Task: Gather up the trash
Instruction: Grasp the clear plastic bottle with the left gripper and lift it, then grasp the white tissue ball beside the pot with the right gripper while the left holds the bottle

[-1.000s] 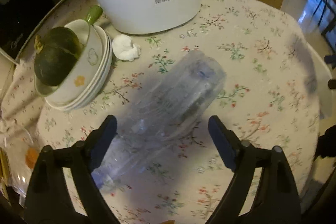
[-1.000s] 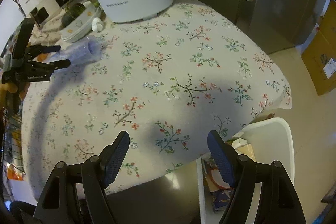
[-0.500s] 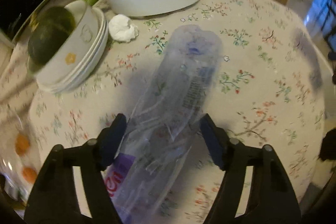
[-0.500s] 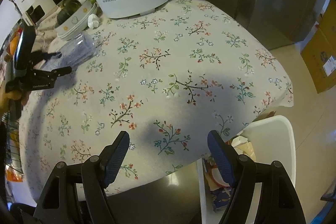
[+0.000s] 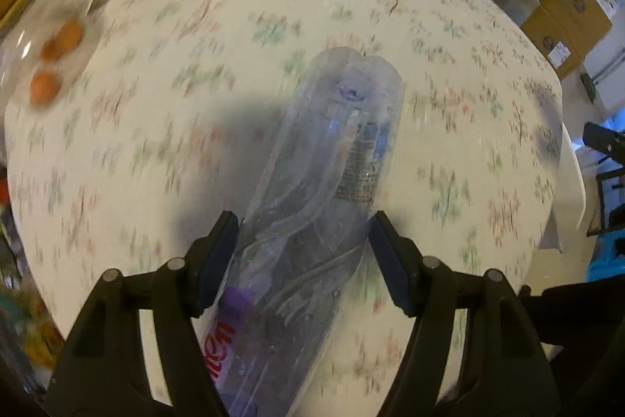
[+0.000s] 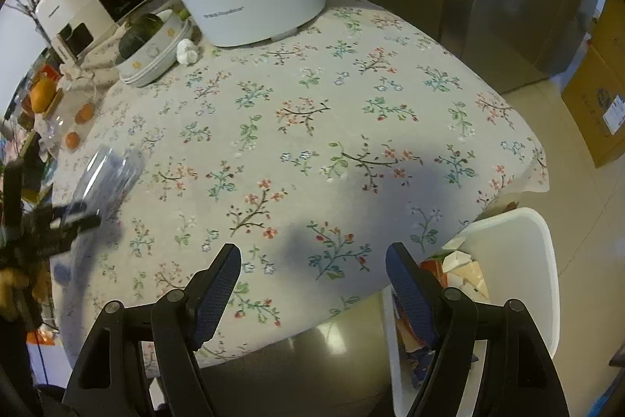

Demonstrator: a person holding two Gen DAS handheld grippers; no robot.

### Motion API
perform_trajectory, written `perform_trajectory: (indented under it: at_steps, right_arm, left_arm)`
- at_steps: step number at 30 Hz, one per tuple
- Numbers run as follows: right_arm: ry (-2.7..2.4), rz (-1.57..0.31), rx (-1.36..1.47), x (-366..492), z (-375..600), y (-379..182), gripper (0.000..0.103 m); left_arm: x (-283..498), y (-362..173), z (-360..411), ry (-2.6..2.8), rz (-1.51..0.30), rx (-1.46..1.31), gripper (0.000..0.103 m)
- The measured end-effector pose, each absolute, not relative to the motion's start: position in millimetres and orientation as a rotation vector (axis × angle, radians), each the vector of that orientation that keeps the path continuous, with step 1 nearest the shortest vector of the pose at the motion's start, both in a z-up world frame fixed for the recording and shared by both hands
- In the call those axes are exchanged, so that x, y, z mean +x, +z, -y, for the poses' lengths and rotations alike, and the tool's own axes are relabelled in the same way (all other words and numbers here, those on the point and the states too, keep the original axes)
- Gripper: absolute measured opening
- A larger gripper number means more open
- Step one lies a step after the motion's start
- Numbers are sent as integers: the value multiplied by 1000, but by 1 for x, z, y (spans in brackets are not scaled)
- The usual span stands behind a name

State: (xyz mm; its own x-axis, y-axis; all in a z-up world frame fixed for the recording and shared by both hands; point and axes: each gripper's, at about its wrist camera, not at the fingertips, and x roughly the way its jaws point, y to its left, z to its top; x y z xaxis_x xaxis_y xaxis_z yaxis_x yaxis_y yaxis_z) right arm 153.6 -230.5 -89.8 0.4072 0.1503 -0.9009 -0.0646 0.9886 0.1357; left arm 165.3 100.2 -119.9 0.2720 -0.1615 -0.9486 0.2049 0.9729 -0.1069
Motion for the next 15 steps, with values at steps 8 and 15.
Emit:
perform_trajectory:
  at_steps: [8,15]
  right_arm:
    - [194,-1159,37,152,203,-94,78]
    - [202,-1175,-8,153,189,-98,78]
  left_arm:
    - [141,-107,-99,-252,-1267,9,76]
    - [139,-111,-91,-177,-1342,58,65]
